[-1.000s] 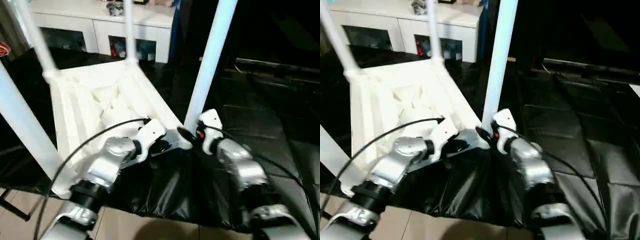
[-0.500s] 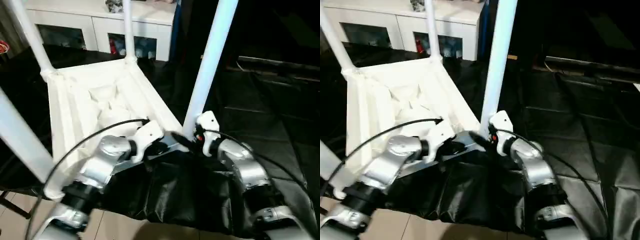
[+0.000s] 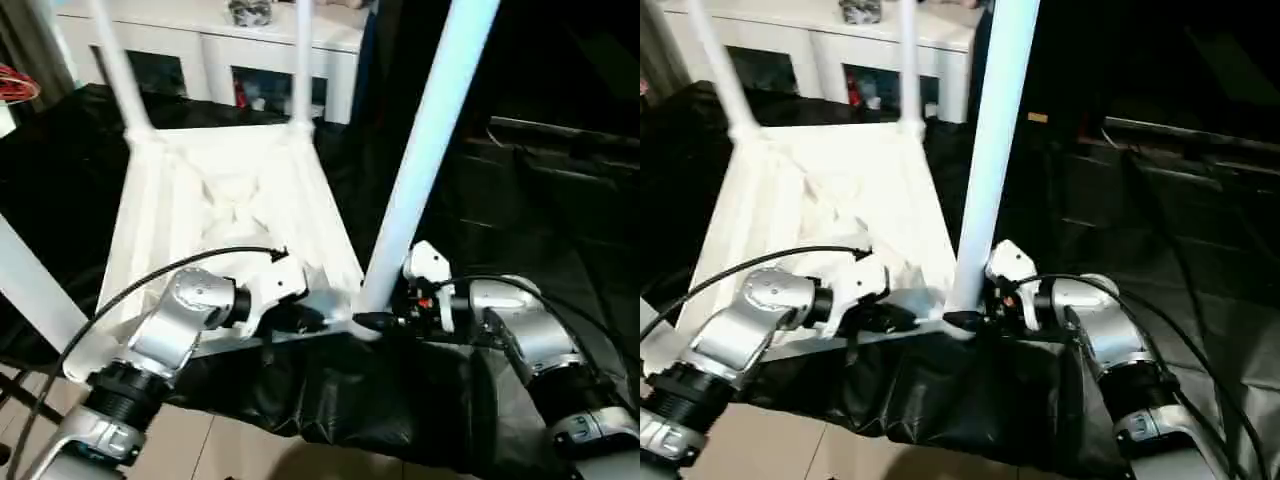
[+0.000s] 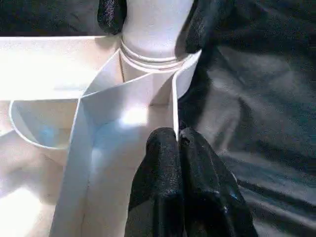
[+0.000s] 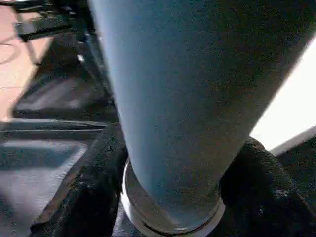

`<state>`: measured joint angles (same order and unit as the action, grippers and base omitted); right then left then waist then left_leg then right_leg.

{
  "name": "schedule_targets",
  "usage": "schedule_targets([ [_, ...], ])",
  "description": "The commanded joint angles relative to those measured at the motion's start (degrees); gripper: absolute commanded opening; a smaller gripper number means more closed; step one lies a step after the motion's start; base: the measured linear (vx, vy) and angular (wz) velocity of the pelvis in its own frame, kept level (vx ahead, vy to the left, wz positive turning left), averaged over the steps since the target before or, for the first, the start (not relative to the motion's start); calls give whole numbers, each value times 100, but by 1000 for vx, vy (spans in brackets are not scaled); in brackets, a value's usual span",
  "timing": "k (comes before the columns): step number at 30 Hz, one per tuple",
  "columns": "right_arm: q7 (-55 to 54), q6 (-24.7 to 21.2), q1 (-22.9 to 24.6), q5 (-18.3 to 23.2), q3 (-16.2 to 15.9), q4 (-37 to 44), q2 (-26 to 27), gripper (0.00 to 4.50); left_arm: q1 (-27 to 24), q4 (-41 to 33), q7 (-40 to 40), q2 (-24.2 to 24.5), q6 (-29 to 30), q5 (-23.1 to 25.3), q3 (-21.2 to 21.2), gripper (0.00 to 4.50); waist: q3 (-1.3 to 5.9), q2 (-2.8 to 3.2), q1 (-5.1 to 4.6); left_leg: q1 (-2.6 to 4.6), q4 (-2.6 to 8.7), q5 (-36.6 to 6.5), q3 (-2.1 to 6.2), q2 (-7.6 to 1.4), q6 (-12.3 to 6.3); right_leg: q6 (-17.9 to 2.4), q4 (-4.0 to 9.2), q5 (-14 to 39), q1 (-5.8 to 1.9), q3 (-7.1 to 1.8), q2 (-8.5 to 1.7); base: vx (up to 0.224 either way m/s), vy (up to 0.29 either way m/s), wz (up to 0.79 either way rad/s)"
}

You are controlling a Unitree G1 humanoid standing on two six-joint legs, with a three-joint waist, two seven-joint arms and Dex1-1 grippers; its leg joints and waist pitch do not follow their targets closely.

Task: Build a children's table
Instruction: Rotate leg to tighten

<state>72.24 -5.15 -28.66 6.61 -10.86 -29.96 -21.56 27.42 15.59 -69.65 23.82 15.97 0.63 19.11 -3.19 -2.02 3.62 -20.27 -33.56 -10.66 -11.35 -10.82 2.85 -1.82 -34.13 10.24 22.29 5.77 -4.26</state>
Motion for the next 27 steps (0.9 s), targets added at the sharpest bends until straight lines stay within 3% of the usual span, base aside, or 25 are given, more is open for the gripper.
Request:
schedule_targets([
  [1, 310, -129, 83, 101, -162, 140, -57, 248, -5, -128, -193, -6, -70, -71, 196, 0, 360, 51, 3, 67, 381, -1215, 150, -338, -217, -1221, 396, 1369, -253, -380, -476, 0, 0, 0],
  [9, 328, -176, 235, 102, -266, 289, 14, 208, 36, -44, -43, -75, -43, -80, 161, 0, 358, 42, 29, 68, 376, -1225, 150, -331, -186, -1166, 415, 1505, -247, -380, -488, 0, 0, 0],
  [12, -374, -111, 268, -20, -152, 137, 321, 204, 90, 51, 364, -300, 62, 8, 116, 0, 321, 44, 23, 92, 393, -1444, 155, -331, -117, -1077, 467, 1882, -216, -380, -490, 0, 0, 0],
  [13, -767, -117, 262, -84, -91, 40, 491, 204, 142, 134, 629, -443, 109, 72, 86, 0, 299, 44, -19, 112, 405, -1717, 184, -325, -6, -940, 514, 2378, -202, -362, -498, 0, 0, 0],
  [18, -2125, -213, 258, -330, 71, -201, 1078, 200, 340, 379, 1469, -948, 274, 243, 29, 0, 278, 28, -119, 140, 405, -2115, 241, -294, 129, -608, 627, 3193, -163, -307, -510, 0, 0, 0],
  [23, -3489, -551, 144, -456, 261, -385, 1799, 199, 495, 511, 2111, -1434, 459, 413, 85, 0, 286, 32, -226, 124, 397, -2252, 274, -272, 107, -438, 683, 3432, -151, -272, -522, 0, 0, 0],
  [24, -3523, -556, 137, -461, 265, -393, 1818, 199, 496, 512, 2122, -1444, 460, 420, 89, 0, 279, 65, -253, 102, 412, -2297, 286, -276, 115, -419, 692, 3412, -152, -267, -517, 0, 0, 0],
  [27, -3989, -496, -10, -619, 233, -570, 2096, 199, 492, 518, 2255, -1628, 455, 534, 157, 0, 295, 80, -302, 101, 438, -2398, 309, -290, 134, -499, 674, 3109, -164, -249, -508, 0, 0, 0],
])
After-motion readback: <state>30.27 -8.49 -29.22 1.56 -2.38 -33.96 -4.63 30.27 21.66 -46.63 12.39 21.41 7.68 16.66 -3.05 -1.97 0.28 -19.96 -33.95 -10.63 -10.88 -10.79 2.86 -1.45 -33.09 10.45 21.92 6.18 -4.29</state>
